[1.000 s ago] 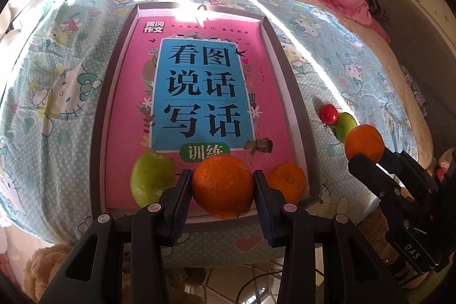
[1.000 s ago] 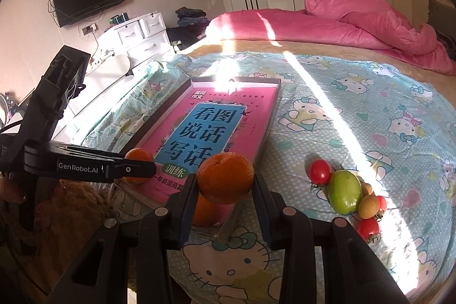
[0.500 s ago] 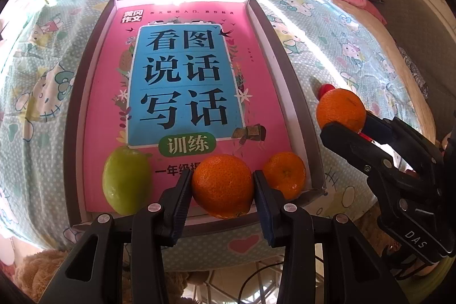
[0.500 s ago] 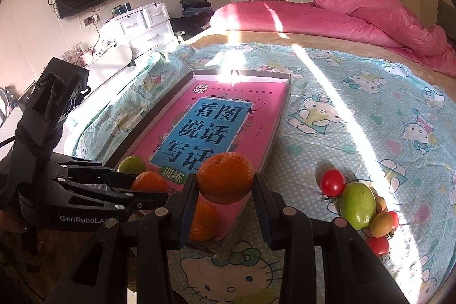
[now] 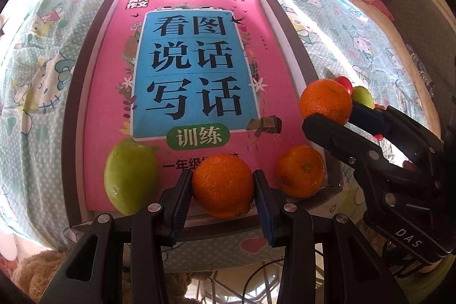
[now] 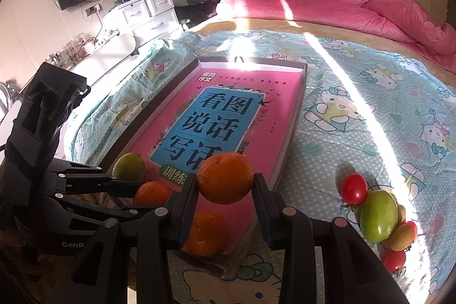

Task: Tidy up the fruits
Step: 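Carry both oranges over the pink book tray, then lower and release both oranges into the tray with both tools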

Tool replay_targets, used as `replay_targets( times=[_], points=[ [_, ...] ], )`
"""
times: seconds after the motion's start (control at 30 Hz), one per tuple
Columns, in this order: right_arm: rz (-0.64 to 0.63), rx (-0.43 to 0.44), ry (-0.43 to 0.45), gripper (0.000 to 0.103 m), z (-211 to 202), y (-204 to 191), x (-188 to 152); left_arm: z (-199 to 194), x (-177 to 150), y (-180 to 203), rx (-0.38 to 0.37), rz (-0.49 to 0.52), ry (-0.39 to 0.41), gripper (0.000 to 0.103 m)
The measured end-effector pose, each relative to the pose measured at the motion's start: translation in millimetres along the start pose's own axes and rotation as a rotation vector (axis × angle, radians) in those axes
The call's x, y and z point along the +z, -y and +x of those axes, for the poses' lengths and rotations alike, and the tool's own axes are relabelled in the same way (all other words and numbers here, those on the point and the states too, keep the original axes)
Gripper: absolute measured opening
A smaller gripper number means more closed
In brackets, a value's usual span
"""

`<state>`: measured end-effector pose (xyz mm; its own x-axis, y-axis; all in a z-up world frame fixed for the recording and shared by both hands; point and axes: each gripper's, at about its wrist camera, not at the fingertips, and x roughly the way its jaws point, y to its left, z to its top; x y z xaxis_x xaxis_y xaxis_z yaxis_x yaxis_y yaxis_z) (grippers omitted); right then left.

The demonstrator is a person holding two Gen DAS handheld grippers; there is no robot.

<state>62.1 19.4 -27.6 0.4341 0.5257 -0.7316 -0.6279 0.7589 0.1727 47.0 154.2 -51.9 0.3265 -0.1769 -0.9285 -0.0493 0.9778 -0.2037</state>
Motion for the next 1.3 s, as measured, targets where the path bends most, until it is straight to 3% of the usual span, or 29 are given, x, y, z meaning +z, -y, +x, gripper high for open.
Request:
replay_targets(
  times=[0.37,0.7,0.93,1.3],
  points=[
    [-0.021,0.012,-0.045,0.039,14,-6,-2,-9,-4,-24,0.016,-0.041,0.011,0.044],
    [-0.032,-0.02,-0.09,0.039,26,-13,-2,-18,-7,-34,0.087,-0.029,0.039,0.044],
    [-0.016,-0.051,-0.124,0.039,36,-14,-5,-15,-4,-25,0.105,0.003,0.04,0.044],
    [0.004,-0.047,-0.11,0.039,28,-15,-10,-11,4,-16,0.135,-0.009,0.077,0.044]
  ],
)
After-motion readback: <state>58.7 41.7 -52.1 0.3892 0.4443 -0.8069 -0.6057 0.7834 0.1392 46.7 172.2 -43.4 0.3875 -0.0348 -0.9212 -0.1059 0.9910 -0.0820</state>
